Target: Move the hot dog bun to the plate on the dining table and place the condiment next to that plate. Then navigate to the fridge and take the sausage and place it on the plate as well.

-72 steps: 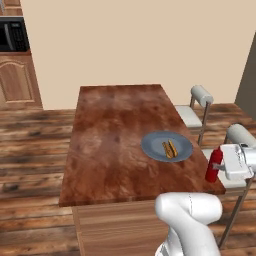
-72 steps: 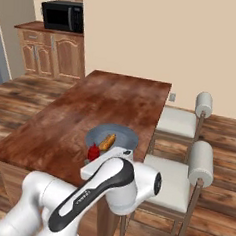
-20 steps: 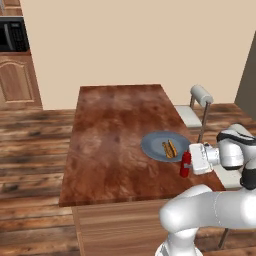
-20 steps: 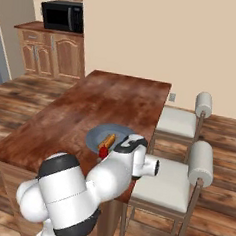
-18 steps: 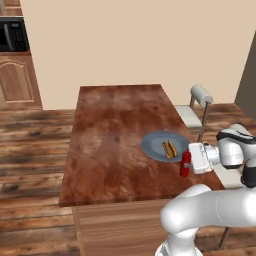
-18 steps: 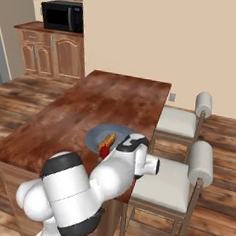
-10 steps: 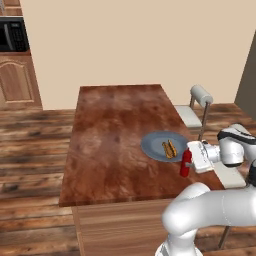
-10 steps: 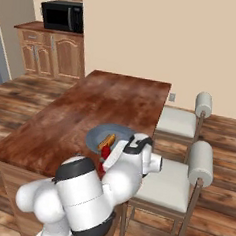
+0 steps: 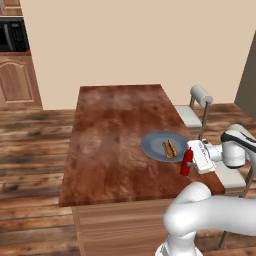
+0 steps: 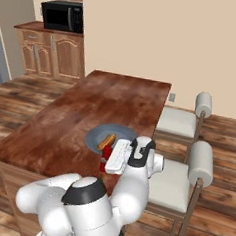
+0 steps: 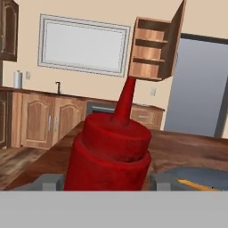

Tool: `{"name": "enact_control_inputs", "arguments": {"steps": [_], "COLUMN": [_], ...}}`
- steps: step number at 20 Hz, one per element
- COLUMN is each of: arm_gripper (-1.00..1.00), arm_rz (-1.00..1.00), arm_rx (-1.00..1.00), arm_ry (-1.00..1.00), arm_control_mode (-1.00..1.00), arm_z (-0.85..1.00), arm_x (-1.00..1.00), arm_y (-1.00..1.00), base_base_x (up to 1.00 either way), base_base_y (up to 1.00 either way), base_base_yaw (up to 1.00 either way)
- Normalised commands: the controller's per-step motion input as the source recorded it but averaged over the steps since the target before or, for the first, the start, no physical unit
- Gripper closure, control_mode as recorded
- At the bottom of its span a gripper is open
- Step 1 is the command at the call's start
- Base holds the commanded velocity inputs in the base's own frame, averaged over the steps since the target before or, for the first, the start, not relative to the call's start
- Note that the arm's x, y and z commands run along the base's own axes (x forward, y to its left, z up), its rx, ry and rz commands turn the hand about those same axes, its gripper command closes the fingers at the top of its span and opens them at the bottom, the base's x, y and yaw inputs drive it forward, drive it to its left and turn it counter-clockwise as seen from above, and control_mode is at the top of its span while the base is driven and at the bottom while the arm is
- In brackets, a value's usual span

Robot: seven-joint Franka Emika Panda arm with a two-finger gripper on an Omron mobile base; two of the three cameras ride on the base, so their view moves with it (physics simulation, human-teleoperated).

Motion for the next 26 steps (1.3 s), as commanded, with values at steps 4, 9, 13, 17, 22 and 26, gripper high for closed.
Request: {"name": "enact_control_inputs", "arguments": {"steps": [4, 9, 13, 17, 22, 26], "arm_gripper": [-1.0, -1.0, -1.0, -1.0, -1.0, -1.0], "arm_rz": [0.0, 0.0, 0.0, 0.0, 0.0, -0.01], "arm_rx": [0.0, 0.0, 0.0, 0.0, 0.0, 0.02], "arm_ry": [0.0, 0.0, 0.0, 0.06, 0.02, 0.0], "arm_control_mode": [-1.0, -1.0, -1.0, -1.0, -1.0, -1.0], "arm_z": [0.0, 0.01, 0.04, 0.14, 0.17, 0.3], "arm_x": [-0.03, -0.22, -0.11, 0.0, -0.04, -0.29], "arm_y": [0.0, 0.0, 0.0, 0.0, -0.03, -0.13], "base_base_x": [0.0, 0.0, 0.0, 0.0, 0.0, 0.0], "base_base_y": [0.0, 0.0, 0.0, 0.0, 0.0, 0.0], "base_base_yaw": [0.0, 0.0, 0.0, 0.0, 0.0, 0.0]}}
